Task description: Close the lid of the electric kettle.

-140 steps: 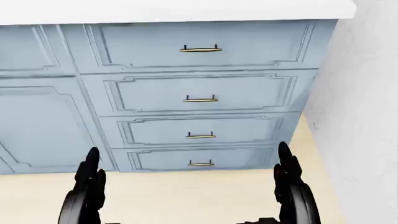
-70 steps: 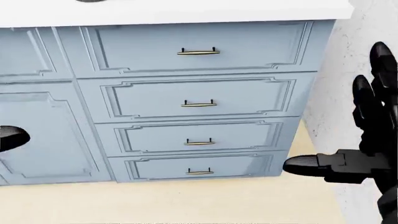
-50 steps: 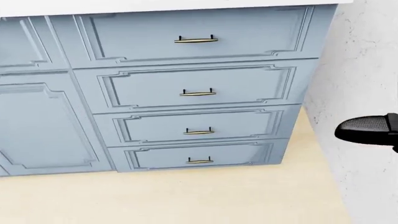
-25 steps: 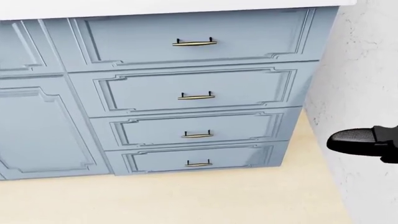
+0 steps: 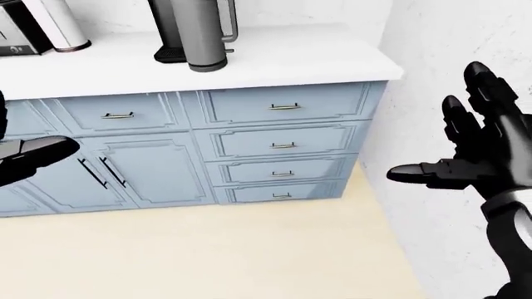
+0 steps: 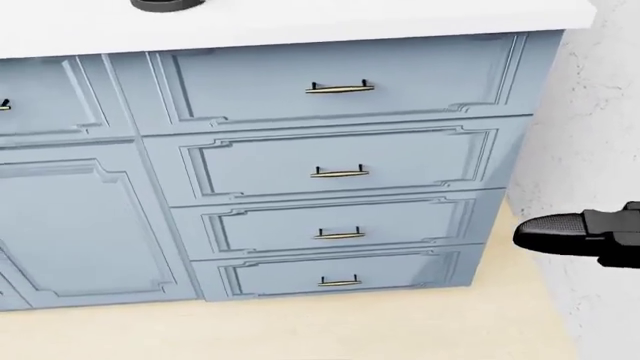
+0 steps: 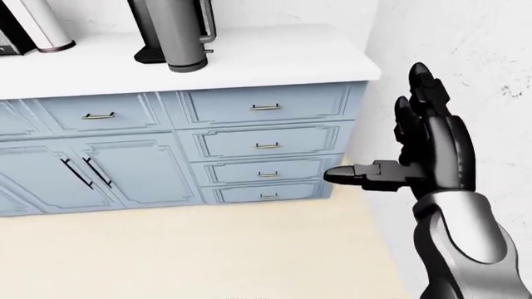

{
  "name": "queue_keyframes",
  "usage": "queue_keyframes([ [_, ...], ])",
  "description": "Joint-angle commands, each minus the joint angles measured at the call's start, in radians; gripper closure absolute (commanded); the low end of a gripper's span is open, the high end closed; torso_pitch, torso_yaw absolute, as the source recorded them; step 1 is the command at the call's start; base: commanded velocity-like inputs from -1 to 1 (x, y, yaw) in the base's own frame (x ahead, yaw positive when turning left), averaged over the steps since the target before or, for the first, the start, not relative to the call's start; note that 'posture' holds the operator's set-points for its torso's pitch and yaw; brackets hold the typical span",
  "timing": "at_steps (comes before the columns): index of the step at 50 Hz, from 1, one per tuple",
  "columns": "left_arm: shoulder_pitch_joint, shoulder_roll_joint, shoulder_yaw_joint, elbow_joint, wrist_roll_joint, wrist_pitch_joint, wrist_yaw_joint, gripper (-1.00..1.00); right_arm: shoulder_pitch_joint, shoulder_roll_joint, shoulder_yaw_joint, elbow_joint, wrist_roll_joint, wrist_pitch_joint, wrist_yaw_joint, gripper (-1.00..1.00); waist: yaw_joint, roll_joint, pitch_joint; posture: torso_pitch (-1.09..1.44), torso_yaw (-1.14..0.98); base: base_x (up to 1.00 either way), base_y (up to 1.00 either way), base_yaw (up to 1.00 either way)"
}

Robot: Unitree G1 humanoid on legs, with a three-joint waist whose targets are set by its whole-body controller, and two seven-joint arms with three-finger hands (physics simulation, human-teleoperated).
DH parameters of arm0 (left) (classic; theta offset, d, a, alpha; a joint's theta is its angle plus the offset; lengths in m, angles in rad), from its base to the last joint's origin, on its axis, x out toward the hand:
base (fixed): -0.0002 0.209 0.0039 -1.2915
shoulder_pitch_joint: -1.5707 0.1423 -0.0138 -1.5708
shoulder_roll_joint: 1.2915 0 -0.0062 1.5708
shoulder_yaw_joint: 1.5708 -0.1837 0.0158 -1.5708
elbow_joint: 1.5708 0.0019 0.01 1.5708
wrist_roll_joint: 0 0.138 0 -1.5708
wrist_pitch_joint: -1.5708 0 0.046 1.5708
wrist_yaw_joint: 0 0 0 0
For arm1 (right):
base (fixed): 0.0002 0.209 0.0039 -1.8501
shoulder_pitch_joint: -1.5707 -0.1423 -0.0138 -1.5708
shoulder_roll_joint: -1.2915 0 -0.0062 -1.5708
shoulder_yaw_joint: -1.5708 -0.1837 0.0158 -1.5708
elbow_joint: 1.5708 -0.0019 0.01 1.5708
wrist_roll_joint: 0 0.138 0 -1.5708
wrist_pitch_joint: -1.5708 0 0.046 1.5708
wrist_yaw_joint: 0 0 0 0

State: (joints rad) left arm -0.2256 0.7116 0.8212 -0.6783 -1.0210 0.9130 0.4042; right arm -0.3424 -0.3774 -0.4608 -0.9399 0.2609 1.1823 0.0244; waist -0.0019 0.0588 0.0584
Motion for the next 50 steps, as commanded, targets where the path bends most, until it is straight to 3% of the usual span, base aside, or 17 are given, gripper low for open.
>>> queue_keyframes([
  [1,-0.015,0.017,0.006,-0.015,0.014,-0.026,-0.008,-1.0,-0.025,-0.014,-0.011,-0.021,-0.012,-0.02,0.01,-1.0,-0.007,0.019,-0.015,0.0,0.0,0.0,0.22,0.0],
  [12,-0.015,-0.003,-0.001,-0.012,0.046,-0.029,-0.031,-1.0,-0.015,0.008,0.001,-0.01,-0.055,-0.044,0.036,-1.0,-0.007,-0.046,-0.021,0.0,0.0,0.0,0.22,0.0],
  [15,-0.016,-0.003,0.004,-0.015,0.041,-0.022,-0.028,-1.0,-0.016,0.011,-0.002,-0.014,-0.06,-0.039,0.042,-1.0,-0.005,-0.079,-0.025,0.0,0.0,0.0,0.22,0.0],
  [16,-0.017,-0.003,0.004,-0.017,0.038,-0.02,-0.027,-1.0,-0.016,0.011,0.001,-0.014,-0.063,-0.04,0.043,-1.0,-0.005,-0.103,-0.033,0.0,0.0,0.0,0.22,0.0],
  [17,-0.018,-0.001,0.006,-0.018,0.034,-0.017,-0.025,-1.0,-0.024,0.011,0.0,-0.019,-0.063,-0.026,0.044,-1.0,-0.012,-0.072,-0.027,0.0,0.0,0.0,0.22,0.0],
  [20,-0.02,0.003,0.006,-0.022,0.024,-0.011,-0.017,-1.0,-0.024,0.013,-0.002,-0.019,-0.07,-0.027,0.048,-1.0,-0.004,-0.092,-0.039,0.0,0.0,0.0,0.22,0.0],
  [24,-0.017,-0.001,0.0,-0.018,0.032,-0.019,-0.022,-1.0,-0.021,0.016,-0.001,-0.013,-0.076,-0.036,0.052,-1.0,-0.001,-0.064,-0.025,0.0,0.0,0.0,0.22,0.0],
  [27,-0.019,-0.002,-0.002,-0.017,0.032,-0.021,-0.023,-1.0,-0.029,0.014,-0.007,-0.017,-0.076,-0.025,0.054,-1.0,-0.006,-0.015,-0.024,0.0,0.0,0.0,0.22,0.0],
  [29,-0.023,0.001,-0.002,-0.019,0.027,-0.016,-0.018,-1.0,-0.028,0.014,-0.006,-0.016,-0.078,-0.025,0.054,-1.0,-0.006,0.062,-0.042,0.0,0.0,0.0,0.23,0.0],
  [30,-0.024,0.003,0.001,-0.02,0.021,-0.012,-0.015,-1.0,-0.028,0.015,-0.009,-0.014,-0.078,-0.028,0.056,-1.0,0.001,0.015,-0.028,0.0,0.0,0.0,0.22,0.0],
  [32,-0.024,0.005,0.003,-0.022,0.016,-0.009,-0.01,-1.0,-0.025,0.016,-0.007,-0.011,-0.081,-0.035,0.056,-1.0,0.001,0.019,-0.023,0.0,0.0,0.0,0.23,0.0],
  [38,-0.022,0.008,0.002,-0.022,0.01,-0.011,-0.006,-1.0,-0.03,0.016,-0.009,-0.019,-0.08,-0.021,0.056,-1.0,-0.001,-0.053,-0.016,0.0,0.0,0.0,0.22,0.0],
  [40,-0.024,0.009,0.001,-0.021,0.009,-0.01,-0.003,-1.0,-0.029,0.017,-0.007,-0.011,-0.082,-0.031,0.056,-1.0,-0.002,-0.097,-0.024,0.0,0.0,0.0,0.22,0.0],
  [42,-0.024,0.011,0.002,-0.021,0.004,-0.008,0.0,-1.0,-0.031,0.016,-0.01,-0.012,-0.083,-0.028,0.055,-1.0,-0.01,-0.081,-0.027,0.0,0.0,0.0,0.22,0.0],
  [43,-0.025,0.013,0.003,-0.022,0.001,-0.007,0.003,-1.0,-0.028,0.018,-0.011,-0.01,-0.083,-0.033,0.055,-1.0,-0.003,-0.092,-0.027,0.0,0.0,0.0,0.22,0.0],
  [46,-0.021,0.01,-0.002,-0.019,0.009,-0.015,-0.003,-1.0,-0.026,0.018,-0.009,-0.01,-0.084,-0.035,0.054,-1.0,-0.002,-0.084,-0.036,0.0,0.0,0.0,0.22,0.0],
  [50,-0.02,0.008,-0.001,-0.018,0.014,-0.015,-0.007,-1.0,-0.025,0.02,-0.006,-0.007,-0.085,-0.039,0.053,-1.0,-0.002,-0.043,-0.019,0.0,0.0,0.0,0.22,0.0],
])
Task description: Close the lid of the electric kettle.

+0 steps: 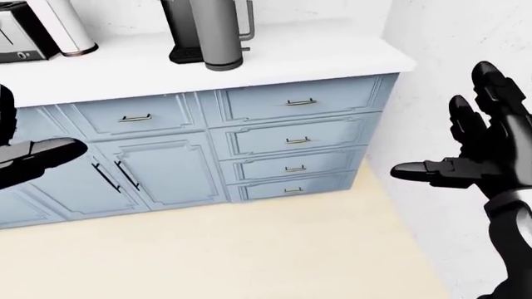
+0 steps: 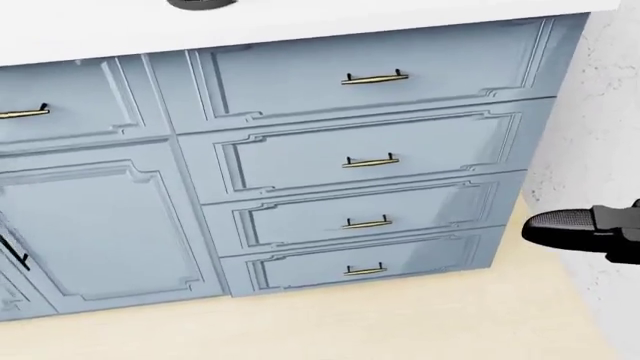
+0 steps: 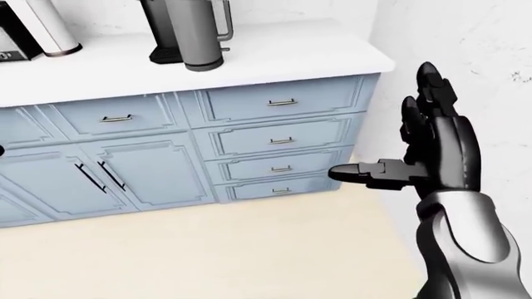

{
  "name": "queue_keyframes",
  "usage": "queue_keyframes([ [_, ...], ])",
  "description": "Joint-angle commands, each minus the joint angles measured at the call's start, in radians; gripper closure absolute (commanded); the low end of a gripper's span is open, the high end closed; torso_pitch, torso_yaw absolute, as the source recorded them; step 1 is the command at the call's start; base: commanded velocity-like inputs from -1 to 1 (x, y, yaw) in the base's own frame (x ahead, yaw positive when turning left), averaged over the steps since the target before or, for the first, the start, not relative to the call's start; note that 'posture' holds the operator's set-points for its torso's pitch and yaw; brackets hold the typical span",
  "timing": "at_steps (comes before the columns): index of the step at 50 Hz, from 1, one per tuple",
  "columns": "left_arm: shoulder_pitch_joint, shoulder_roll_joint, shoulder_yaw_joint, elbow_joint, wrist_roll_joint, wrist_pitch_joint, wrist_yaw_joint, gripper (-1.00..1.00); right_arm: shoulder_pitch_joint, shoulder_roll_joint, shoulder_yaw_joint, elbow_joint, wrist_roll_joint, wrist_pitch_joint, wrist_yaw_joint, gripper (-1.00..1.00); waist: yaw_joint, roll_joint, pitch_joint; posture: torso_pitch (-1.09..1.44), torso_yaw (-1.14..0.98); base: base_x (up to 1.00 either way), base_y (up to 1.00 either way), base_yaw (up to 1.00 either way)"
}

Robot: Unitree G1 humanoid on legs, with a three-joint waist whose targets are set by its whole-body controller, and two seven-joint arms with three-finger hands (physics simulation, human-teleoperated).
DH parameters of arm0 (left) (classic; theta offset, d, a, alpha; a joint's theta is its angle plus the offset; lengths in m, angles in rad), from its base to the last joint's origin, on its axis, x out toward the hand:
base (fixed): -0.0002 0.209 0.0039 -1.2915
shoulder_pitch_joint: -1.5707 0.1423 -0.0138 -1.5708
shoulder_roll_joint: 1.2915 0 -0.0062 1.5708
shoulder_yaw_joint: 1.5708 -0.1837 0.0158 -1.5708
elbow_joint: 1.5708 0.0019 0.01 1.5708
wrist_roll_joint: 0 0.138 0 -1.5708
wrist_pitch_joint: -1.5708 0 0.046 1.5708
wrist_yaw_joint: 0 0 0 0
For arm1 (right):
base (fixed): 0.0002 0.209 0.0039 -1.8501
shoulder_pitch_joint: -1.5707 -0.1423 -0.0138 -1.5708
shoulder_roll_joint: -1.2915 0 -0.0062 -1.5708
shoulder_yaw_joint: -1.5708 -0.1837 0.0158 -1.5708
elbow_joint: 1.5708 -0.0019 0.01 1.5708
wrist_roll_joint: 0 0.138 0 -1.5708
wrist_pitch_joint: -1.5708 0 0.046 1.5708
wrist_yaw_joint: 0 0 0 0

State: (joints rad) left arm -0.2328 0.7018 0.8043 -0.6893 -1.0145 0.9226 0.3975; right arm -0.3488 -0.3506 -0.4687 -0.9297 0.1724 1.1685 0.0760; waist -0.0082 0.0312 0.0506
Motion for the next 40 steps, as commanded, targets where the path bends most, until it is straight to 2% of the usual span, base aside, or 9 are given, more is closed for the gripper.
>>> queue_keyframes([
  [1,-0.013,0.018,0.015,-0.008,0.009,-0.025,-0.001,-1.0,-0.02,-0.007,0.0,-0.018,0.005,-0.022,0.002,-1.0,0.001,0.002,-0.011,0.0,0.0,0.0,0.22,0.0],
  [4,-0.011,0.013,0.011,-0.005,0.021,-0.031,-0.01,-1.0,-0.019,-0.006,-0.004,-0.021,0.008,-0.019,0.002,-1.0,-0.008,0.076,-0.036,0.0,0.0,0.0,0.22,0.0],
  [6,-0.011,0.012,0.015,-0.004,0.021,-0.029,-0.012,-1.0,-0.012,-0.001,0.004,-0.019,0.005,-0.028,-0.001,-1.0,0.0,0.058,-0.008,0.0,0.0,0.0,0.22,0.0],
  [16,-0.013,-0.006,0.0,-0.002,0.052,-0.034,-0.029,-1.0,-0.012,-0.001,0.009,-0.013,0.002,-0.033,-0.003,-1.0,0.003,-0.07,-0.019,0.0,0.0,0.0,0.22,0.0],
  [21,-0.017,-0.008,-0.002,-0.004,0.054,-0.03,-0.029,-1.0,-0.012,0.0,0.012,-0.013,-0.002,-0.033,-0.003,-1.0,0.003,-0.059,-0.029,0.0,0.0,0.0,0.22,0.0],
  [26,-0.018,-0.009,-0.001,-0.004,0.052,-0.03,-0.03,-1.0,-0.011,0.002,0.015,-0.01,-0.005,-0.038,-0.002,-1.0,0.003,-0.011,-0.012,0.0,0.0,0.0,0.22,0.0],
  [29,-0.018,-0.008,0.0,-0.004,0.052,-0.028,-0.03,-1.0,-0.007,0.005,0.015,-0.01,-0.007,-0.041,-0.001,-1.0,-0.001,0.084,-0.032,0.0,0.0,0.0,0.22,0.0],
  [30,-0.018,-0.007,0.001,-0.004,0.051,-0.027,-0.029,-1.0,-0.01,0.003,0.015,-0.013,-0.007,-0.035,-0.001,-1.0,0.006,0.05,-0.023,0.0,0.0,0.0,0.21,0.0],
  [40,-0.019,-0.003,0.001,-0.004,0.043,-0.027,-0.024,-1.0,-0.007,0.006,0.02,-0.014,-0.016,-0.037,0.003,-1.0,0.004,-0.047,-0.012,0.0,0.0,0.0,0.22,0.0],
])
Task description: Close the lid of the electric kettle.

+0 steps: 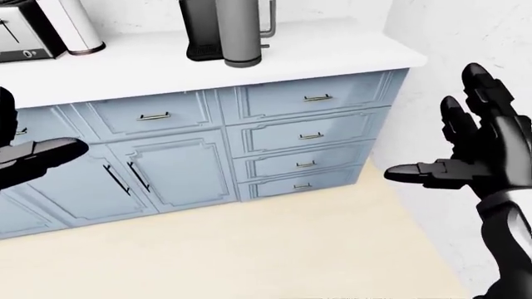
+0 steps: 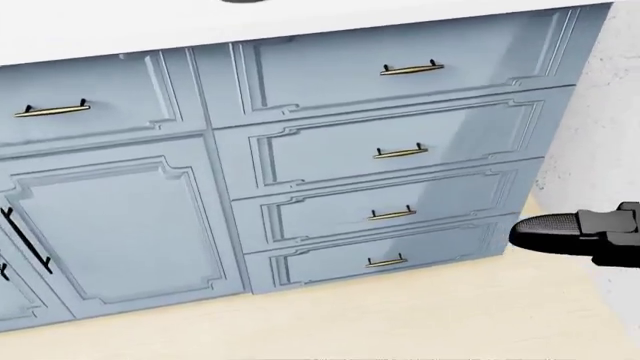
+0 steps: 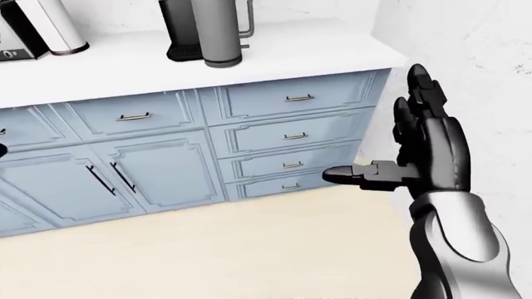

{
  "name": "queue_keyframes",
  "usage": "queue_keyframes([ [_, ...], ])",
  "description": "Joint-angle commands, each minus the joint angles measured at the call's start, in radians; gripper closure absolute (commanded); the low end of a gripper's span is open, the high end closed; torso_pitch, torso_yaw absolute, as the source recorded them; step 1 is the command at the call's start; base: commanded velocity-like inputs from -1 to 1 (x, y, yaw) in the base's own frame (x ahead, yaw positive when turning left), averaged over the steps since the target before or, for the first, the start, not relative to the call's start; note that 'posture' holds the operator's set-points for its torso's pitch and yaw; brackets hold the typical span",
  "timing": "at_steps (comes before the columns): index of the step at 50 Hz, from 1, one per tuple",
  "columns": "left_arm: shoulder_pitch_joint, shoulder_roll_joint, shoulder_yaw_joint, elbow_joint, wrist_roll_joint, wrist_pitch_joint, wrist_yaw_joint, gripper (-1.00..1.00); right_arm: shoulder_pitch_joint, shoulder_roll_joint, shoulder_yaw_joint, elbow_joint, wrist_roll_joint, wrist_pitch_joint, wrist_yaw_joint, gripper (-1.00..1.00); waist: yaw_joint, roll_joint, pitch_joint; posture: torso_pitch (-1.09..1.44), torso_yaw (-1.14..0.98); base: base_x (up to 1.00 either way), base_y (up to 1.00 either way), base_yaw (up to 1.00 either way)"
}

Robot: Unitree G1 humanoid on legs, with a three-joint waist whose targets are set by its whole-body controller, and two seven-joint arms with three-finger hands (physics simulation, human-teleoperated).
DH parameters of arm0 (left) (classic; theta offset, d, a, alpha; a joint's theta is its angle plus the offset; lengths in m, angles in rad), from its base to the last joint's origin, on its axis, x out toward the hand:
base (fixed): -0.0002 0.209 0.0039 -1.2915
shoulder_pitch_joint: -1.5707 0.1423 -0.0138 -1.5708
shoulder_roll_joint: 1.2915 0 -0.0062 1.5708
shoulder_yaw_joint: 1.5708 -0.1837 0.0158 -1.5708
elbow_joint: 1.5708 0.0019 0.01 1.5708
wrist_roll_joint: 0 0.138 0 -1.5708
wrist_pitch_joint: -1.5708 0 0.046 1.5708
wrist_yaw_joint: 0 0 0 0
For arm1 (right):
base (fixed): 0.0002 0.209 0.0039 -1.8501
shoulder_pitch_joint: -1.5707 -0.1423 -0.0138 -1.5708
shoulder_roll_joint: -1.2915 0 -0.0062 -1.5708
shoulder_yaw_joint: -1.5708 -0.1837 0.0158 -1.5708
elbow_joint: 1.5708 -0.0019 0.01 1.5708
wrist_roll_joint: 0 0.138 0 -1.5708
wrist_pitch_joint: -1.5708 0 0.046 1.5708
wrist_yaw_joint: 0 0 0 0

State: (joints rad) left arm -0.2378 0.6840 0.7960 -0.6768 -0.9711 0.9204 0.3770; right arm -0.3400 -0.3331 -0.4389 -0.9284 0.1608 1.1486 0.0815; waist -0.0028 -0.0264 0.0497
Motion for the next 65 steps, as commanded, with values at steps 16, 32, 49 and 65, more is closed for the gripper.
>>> queue_keyframes([
  [16,-0.009,0.007,0.001,-0.018,0.009,-0.028,-0.006,-1.0,-0.017,0.001,-0.003,-0.009,-0.004,-0.031,-0.002,-1.0,-0.013,0.085,0.005,0.0,0.0,0.0,0.15,0.0],
  [32,-0.014,0.002,0.001,-0.023,0.005,-0.019,-0.003,-1.0,-0.019,0.003,0.022,-0.003,-0.007,-0.042,-0.01,-1.0,0.003,0.042,-0.013,0.0,0.0,0.0,0.0,0.0],
  [49,-0.012,-0.006,0.001,-0.025,0.019,-0.019,-0.016,-1.0,-0.025,0.0,0.019,0.001,-0.02,-0.023,-0.002,-1.0,0.002,0.049,-0.038,0.0,0.0,0.01,0.0,0.0],
  [65,-0.012,-0.002,0.0,-0.028,0.01,-0.016,-0.009,-1.0,-0.027,0.002,0.018,0.0,-0.023,-0.023,0.0,-1.0,0.006,0.04,-0.007,0.0,0.0,0.16,0.0,0.0],
])
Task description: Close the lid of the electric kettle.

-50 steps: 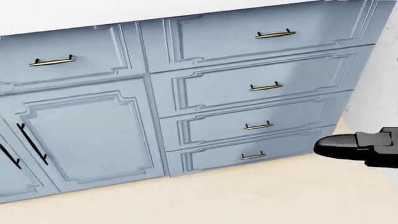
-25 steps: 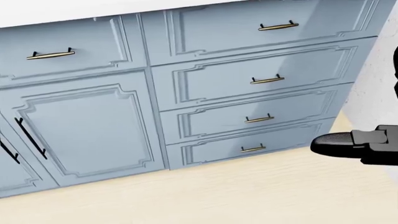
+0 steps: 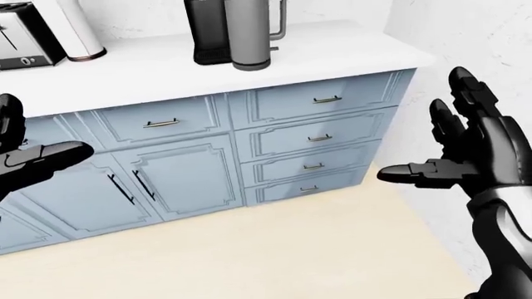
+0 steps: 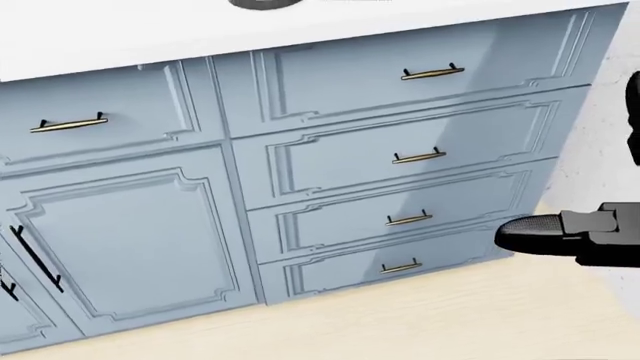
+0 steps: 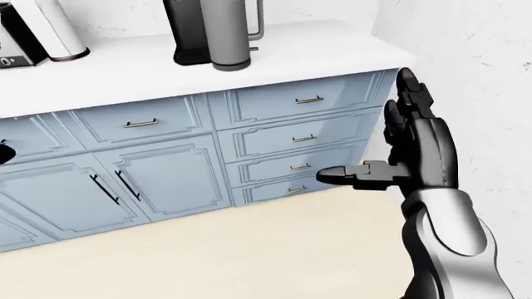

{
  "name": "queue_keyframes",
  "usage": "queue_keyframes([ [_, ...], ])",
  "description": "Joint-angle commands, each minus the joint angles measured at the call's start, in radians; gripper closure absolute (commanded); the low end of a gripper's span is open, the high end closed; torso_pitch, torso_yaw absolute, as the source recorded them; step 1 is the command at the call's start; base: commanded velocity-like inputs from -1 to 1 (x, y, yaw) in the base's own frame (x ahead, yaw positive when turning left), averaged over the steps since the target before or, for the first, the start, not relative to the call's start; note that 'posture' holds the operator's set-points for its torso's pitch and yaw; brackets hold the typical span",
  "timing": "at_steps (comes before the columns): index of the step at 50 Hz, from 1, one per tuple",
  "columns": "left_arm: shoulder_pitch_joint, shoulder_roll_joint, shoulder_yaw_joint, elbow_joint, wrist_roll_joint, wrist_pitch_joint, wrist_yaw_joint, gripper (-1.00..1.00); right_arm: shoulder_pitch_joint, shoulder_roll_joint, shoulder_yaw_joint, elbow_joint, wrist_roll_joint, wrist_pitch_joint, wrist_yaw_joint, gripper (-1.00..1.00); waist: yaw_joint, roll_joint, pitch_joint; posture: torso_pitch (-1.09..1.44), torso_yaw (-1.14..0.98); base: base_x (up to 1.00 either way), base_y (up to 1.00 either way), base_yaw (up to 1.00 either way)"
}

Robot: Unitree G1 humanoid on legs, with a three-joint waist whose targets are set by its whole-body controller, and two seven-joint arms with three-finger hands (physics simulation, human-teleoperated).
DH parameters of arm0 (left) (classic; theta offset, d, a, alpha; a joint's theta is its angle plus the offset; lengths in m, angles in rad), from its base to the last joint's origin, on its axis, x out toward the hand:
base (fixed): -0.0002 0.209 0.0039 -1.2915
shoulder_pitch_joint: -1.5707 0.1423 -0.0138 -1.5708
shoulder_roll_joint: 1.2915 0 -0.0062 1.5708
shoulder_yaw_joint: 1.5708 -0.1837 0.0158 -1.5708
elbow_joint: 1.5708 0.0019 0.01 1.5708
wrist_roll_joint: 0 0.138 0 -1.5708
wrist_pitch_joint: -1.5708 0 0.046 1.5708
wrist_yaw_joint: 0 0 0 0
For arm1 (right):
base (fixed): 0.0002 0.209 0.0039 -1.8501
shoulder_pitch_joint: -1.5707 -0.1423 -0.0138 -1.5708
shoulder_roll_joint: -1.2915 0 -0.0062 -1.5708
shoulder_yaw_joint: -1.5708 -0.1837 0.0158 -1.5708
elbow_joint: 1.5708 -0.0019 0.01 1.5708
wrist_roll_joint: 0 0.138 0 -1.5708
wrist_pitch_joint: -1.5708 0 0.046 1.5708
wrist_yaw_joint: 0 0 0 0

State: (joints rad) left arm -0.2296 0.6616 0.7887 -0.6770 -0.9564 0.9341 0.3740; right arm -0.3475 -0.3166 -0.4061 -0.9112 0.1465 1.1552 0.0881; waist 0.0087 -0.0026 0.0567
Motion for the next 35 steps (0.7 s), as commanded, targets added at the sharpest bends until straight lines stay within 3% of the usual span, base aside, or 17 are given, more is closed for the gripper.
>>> queue_keyframes([
  [1,-0.021,0.019,0.006,-0.027,-0.003,-0.031,-0.006,-1.0,-0.017,-0.013,-0.013,-0.014,-0.01,-0.034,-0.007,-1.0,-0.005,0.004,-0.014,0.0,0.0,0.18,0.0,0.0],
  [2,-0.02,0.018,0.004,-0.028,-0.002,-0.031,-0.006,-1.0,-0.013,-0.012,-0.01,-0.012,-0.012,-0.04,-0.007,-1.0,-0.003,-0.018,-0.016,0.0,0.0,0.18,0.0,0.0],
  [4,-0.022,0.019,0.005,-0.03,-0.005,-0.028,-0.003,-1.0,-0.019,-0.013,-0.01,-0.02,-0.011,-0.026,-0.008,-1.0,-0.008,-0.002,-0.018,0.0,0.0,0.18,0.0,0.0],
  [5,-0.021,0.018,0.005,-0.031,-0.007,-0.028,-0.003,-1.0,-0.017,-0.012,-0.009,-0.016,-0.012,-0.032,-0.007,-1.0,-0.004,-0.018,-0.018,0.0,0.0,0.2,0.0,0.0],
  [8,-0.021,0.017,0.003,-0.03,-0.004,-0.029,-0.003,-1.0,-0.011,-0.007,-0.003,-0.009,-0.017,-0.045,-0.008,-1.0,-0.006,-0.02,-0.025,0.0,0.0,0.18,0.0,0.0],
  [13,-0.02,0.015,0.0,-0.026,0.003,-0.033,-0.008,-1.0,-0.016,-0.007,0.0,-0.013,-0.02,-0.036,-0.008,-1.0,-0.012,0.013,-0.011,0.0,0.0,0.18,0.0,0.0],
  [15,-0.02,0.014,-0.001,-0.024,0.008,-0.036,-0.012,-1.0,-0.016,-0.007,0.001,-0.012,-0.022,-0.037,-0.007,-1.0,-0.017,0.04,-0.015,0.0,0.0,0.19,0.0,0.0],
  [17,-0.02,0.012,-0.002,-0.022,0.012,-0.038,-0.016,-1.0,-0.011,-0.006,0.0,-0.008,-0.024,-0.046,-0.005,-1.0,-0.022,0.088,-0.033,0.0,0.0,0.19,0.0,0.0],
  [18,-0.02,0.012,-0.002,-0.021,0.013,-0.039,-0.016,-1.0,-0.012,-0.006,-0.002,-0.008,-0.024,-0.045,-0.004,-1.0,-0.019,0.07,-0.031,0.0,0.0,0.18,0.0,0.0],
  [20,-0.019,0.01,-0.001,-0.021,0.015,-0.038,-0.018,-1.0,-0.015,-0.008,-0.003,-0.013,-0.023,-0.037,-0.004,-1.0,-0.016,0.09,-0.013,0.0,0.0,0.18,0.0,0.0],
  [23,-0.019,0.01,0.001,-0.023,0.015,-0.036,-0.019,-1.0,-0.01,-0.004,-0.001,-0.006,-0.026,-0.051,-0.003,-1.0,-0.005,0.076,-0.023,0.0,0.0,0.18,0.0,0.0],
  [28,-0.022,0.012,0.004,-0.023,0.009,-0.032,-0.015,-1.0,-0.012,-0.005,-0.001,-0.01,-0.027,-0.045,-0.003,-1.0,0.0,0.03,-0.014,0.0,0.0,0.18,0.0,0.0],
  [30,-0.02,0.011,0.004,-0.025,0.01,-0.032,-0.015,-1.0,-0.013,-0.005,0.0,-0.012,-0.027,-0.042,-0.003,-1.0,0.005,-0.001,-0.02,0.0,0.0,0.18,0.0,0.0],
  [32,-0.022,0.013,0.004,-0.028,0.003,-0.027,-0.01,-1.0,-0.012,-0.004,0.001,-0.012,-0.028,-0.042,-0.003,-1.0,0.005,-0.059,-0.04,0.0,0.0,0.17,0.0,0.0],
  [33,-0.023,0.014,0.005,-0.028,0.001,-0.027,-0.008,-1.0,-0.012,-0.004,0.002,-0.01,-0.029,-0.045,-0.002,-1.0,-0.004,-0.01,-0.032,0.0,0.0,0.18,0.0,0.0],
  [34,-0.023,0.015,0.004,-0.026,0.003,-0.028,-0.009,-1.0,-0.011,-0.003,0.004,-0.006,-0.03,-0.05,-0.003,-1.0,-0.001,-0.028,-0.026,0.0,0.0,0.18,0.0,0.0],
  [35,-0.022,0.015,0.003,-0.026,0.004,-0.03,-0.01,-1.0,-0.009,-0.002,0.005,-0.005,-0.031,-0.052,-0.002,-1.0,-0.006,-0.028,-0.025,0.0,0.0,0.18,0.0,0.0],
])
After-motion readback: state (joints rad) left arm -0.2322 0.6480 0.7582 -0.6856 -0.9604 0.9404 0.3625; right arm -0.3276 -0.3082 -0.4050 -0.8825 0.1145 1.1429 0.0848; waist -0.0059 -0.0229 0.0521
